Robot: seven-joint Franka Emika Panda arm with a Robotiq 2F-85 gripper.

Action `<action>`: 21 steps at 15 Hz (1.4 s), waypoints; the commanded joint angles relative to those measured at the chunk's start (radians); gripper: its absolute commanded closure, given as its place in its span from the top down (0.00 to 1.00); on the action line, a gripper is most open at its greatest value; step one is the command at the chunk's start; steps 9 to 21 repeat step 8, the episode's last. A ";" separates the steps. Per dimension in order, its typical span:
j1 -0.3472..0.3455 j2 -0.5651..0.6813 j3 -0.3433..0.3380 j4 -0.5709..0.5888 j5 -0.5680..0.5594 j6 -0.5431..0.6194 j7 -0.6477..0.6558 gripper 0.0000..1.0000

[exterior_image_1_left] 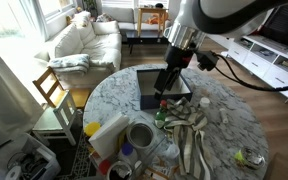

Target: Put the silver cup in the plastic cup and put them in the clear case

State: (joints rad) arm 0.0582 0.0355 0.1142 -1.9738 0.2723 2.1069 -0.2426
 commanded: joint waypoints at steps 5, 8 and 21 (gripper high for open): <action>0.000 -0.100 -0.049 -0.014 0.049 -0.077 0.001 1.00; 0.002 -0.096 -0.048 -0.012 0.049 -0.077 0.001 1.00; 0.002 -0.096 -0.048 -0.012 0.049 -0.077 0.001 1.00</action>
